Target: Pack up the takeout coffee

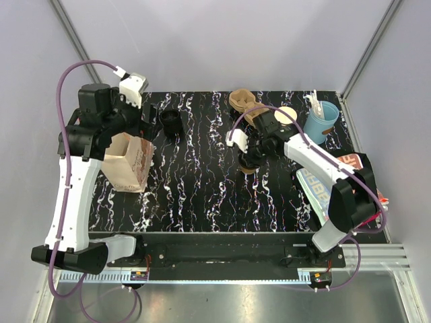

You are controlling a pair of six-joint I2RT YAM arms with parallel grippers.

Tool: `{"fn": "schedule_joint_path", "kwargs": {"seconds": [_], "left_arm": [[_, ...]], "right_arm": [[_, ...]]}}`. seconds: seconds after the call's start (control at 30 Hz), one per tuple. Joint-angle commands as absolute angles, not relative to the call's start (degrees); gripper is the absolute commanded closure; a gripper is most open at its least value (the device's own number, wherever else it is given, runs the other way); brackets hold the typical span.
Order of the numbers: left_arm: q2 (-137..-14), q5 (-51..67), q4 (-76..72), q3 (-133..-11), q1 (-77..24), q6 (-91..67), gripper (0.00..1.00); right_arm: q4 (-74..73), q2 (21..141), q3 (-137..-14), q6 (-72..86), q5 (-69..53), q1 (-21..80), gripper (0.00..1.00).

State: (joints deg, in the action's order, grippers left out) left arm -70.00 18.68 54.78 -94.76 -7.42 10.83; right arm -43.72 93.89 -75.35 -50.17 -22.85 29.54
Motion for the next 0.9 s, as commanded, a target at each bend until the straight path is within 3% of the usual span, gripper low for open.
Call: {"fn": "schedule_joint_path", "kwargs": {"seconds": [0.0, 0.4, 0.87], "left_arm": [[-69.17, 13.01, 54.05, -96.94, -7.03, 13.88, 0.01], [-63.37, 7.83, 46.14, -92.63, -7.03, 16.7, 0.01], [-66.35, -7.82, 38.06, -83.5, -7.03, 21.27, 0.05]], "right_arm": [[-45.18, 87.11, -80.59, -44.93, -21.62, 30.06, 0.99], [-44.39, 75.24, -78.31, -40.7, -23.91, 29.97, 1.0], [-41.75, 72.51, -73.74, -40.78, -24.08, 29.97, 1.0]]}}
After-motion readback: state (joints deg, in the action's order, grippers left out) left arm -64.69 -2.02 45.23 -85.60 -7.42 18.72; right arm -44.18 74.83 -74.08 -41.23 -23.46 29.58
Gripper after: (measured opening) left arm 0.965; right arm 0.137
